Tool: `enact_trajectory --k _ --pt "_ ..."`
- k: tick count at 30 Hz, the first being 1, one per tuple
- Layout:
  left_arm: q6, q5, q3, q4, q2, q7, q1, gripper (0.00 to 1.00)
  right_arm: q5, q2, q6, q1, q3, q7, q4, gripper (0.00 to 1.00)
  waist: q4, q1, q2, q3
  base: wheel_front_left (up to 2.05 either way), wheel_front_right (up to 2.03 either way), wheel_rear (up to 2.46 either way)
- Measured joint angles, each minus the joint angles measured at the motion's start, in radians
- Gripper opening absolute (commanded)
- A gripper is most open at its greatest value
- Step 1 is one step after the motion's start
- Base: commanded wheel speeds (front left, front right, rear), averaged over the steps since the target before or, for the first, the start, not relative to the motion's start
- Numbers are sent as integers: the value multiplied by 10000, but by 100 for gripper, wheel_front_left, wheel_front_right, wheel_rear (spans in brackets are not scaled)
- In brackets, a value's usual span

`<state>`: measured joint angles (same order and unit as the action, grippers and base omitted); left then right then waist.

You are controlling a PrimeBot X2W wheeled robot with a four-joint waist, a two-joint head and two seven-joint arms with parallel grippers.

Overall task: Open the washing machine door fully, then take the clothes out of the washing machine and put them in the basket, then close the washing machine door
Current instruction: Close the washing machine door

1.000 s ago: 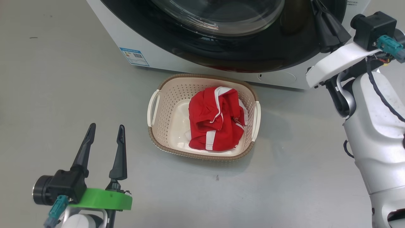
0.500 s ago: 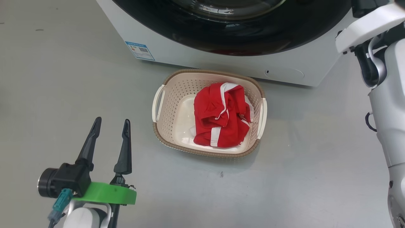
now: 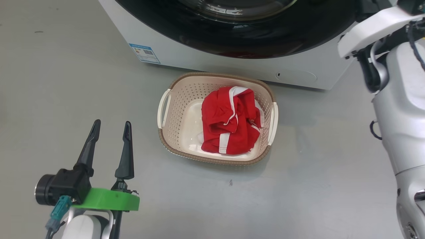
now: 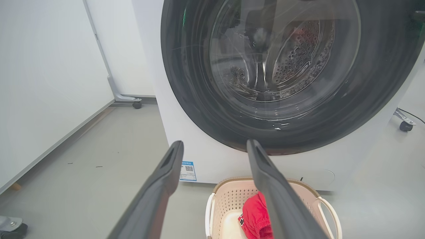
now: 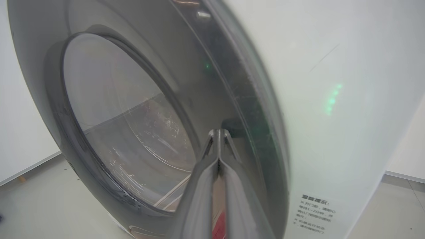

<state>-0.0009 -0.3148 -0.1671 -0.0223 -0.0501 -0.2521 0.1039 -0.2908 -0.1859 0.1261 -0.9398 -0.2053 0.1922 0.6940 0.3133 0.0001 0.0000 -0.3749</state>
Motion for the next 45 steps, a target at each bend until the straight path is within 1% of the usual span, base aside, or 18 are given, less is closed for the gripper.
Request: enact_trajectory --k 7,16,17,18,19,20,22,28,36,39,40,45 --pt "-2 77 38 -10 2 0 1 100 -184 550 -12 287 -439 337 59 0 -275 -1 0 146 0 0 0" --pt "-61 263 111 -63 2 0 -3 100 -245 717 -12 1664 -648 552 -343 0 -738 0 0 469 0 0 0" --pt "-96 272 105 -84 2 0 -4 100 -259 740 -10 1829 -639 606 -403 10 -795 0 0 510 0 0 0" --pt "-104 272 111 -96 2 0 -6 100 -270 767 -10 2016 -625 610 -449 42 -853 0 0 555 0 0 0" --pt "-102 272 132 -105 2 0 -12 100 -307 802 -10 2215 -596 610 -502 82 -911 0 0 599 0 0 0" --pt "-104 272 163 -115 0 0 -16 100 -345 832 -10 2418 -594 610 -554 100 -973 -1 0 641 0 0 0" --pt "-104 274 213 -146 -6 0 -19 100 -343 886 -10 2831 -593 610 -690 100 -1103 0 0 725 0 0 0" --pt "-148 337 280 -295 -17 0 -128 100 -345 982 -63 3854 -192 610 -1620 100 -1467 0 0 1051 0 0 0" --pt "-148 351 290 -514 -94 0 -579 100 -343 1149 -410 5630 132 608 -2408 100 -1940 -1 0 1564 0 0 0" --pt "-148 353 293 -591 -94 0 -725 100 -337 1198 -428 6136 174 608 -2685 100 -2105 -1 0 1768 0 0 0" --pt "-148 360 286 -625 -94 0 -775 100 -337 1216 -491 6315 209 608 -2780 100 -2157 -1 0 1840 0 0 0" --pt "-148 426 274 -696 -94 0 -1117 100 -313 1246 -571 7057 219 610 -3289 100 -2392 -1 0 2201 0 0 0"
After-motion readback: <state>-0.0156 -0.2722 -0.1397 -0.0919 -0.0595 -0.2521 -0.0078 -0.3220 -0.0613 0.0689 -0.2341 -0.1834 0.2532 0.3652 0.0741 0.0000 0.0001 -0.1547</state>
